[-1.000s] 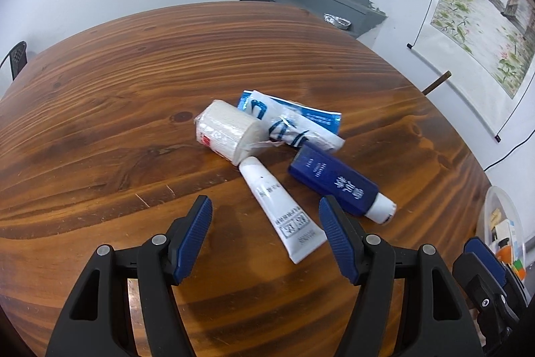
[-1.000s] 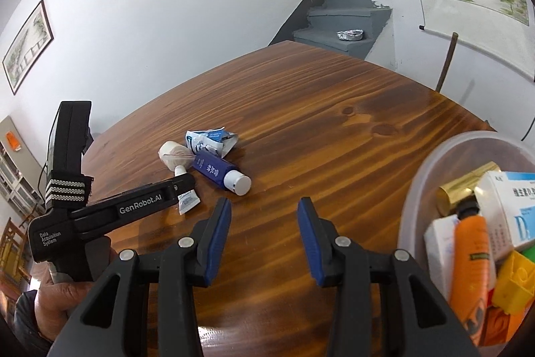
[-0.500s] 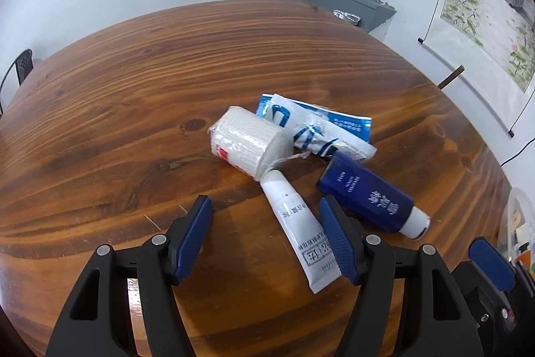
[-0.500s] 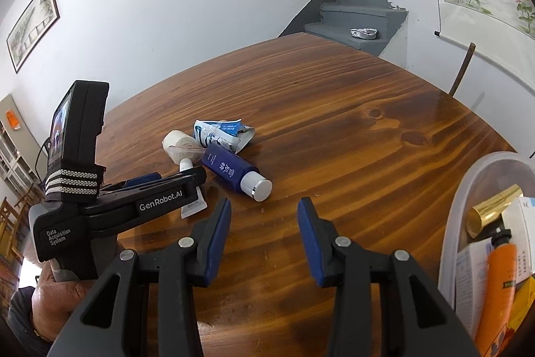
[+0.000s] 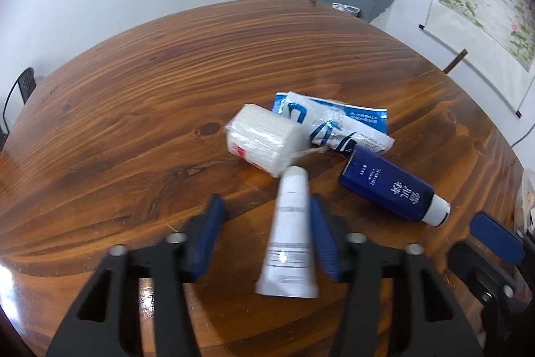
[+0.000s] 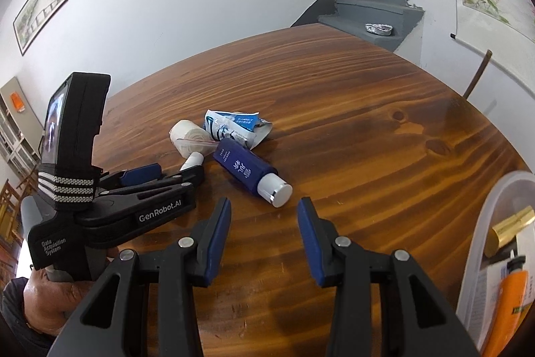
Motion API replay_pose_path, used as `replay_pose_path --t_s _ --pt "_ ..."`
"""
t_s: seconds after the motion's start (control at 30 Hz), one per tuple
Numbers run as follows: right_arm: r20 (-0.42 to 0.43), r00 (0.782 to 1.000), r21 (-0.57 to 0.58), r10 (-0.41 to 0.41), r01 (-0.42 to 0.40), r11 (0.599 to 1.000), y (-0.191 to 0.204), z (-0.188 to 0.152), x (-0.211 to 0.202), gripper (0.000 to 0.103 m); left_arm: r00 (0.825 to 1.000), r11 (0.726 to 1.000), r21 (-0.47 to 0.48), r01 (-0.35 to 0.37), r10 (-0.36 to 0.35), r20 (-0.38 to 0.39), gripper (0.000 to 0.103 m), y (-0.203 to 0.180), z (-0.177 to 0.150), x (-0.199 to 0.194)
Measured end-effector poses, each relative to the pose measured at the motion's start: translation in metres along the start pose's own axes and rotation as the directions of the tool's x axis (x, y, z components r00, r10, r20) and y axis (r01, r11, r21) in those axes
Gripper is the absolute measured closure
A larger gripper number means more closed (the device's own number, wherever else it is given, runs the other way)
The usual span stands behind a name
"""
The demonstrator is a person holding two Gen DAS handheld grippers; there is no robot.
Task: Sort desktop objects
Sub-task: 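Grasp the white tube with the left tool while the right tool grasps the blue bottle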
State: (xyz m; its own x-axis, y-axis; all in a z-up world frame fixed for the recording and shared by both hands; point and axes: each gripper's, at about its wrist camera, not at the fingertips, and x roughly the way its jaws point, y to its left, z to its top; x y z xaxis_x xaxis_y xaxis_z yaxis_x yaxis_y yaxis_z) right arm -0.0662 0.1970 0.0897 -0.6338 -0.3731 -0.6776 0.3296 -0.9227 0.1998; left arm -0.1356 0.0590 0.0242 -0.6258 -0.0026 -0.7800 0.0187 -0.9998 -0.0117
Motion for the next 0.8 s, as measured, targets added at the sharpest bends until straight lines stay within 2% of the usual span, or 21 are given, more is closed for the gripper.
replay_pose_path --t_s 0.03,0.13,0.43,0.7,0.8 --pt "-0.007 1.000 -0.007 -0.002 0.002 1.000 0.001 0.001 0.003 0.057 1.000 1.000 0.003 0.001 -0.001 -0.001 0.074 0.001 0.001 0.001" --pt "-0.036 0.999 -0.014 0.004 -0.005 1.000 0.000 0.006 0.014 0.057 1.000 1.000 0.013 0.005 -0.005 -0.002 0.078 0.004 0.001 0.000" --pt "-0.068 0.997 -0.063 -0.022 0.018 0.998 0.008 0.023 0.039 0.057 0.999 1.000 0.012 0.022 -0.022 0.029 0.080 0.010 0.006 -0.012" --pt "-0.085 0.996 -0.105 -0.038 0.029 0.994 0.016 0.034 0.059 0.057 1.000 1.000 0.017 0.021 -0.022 0.020 0.080 0.016 0.006 -0.010" --pt "-0.084 0.996 -0.099 -0.039 0.030 0.995 0.015 0.035 0.061 0.049 1.000 0.999 0.018 0.028 -0.028 0.008 0.080 0.018 0.006 -0.007"
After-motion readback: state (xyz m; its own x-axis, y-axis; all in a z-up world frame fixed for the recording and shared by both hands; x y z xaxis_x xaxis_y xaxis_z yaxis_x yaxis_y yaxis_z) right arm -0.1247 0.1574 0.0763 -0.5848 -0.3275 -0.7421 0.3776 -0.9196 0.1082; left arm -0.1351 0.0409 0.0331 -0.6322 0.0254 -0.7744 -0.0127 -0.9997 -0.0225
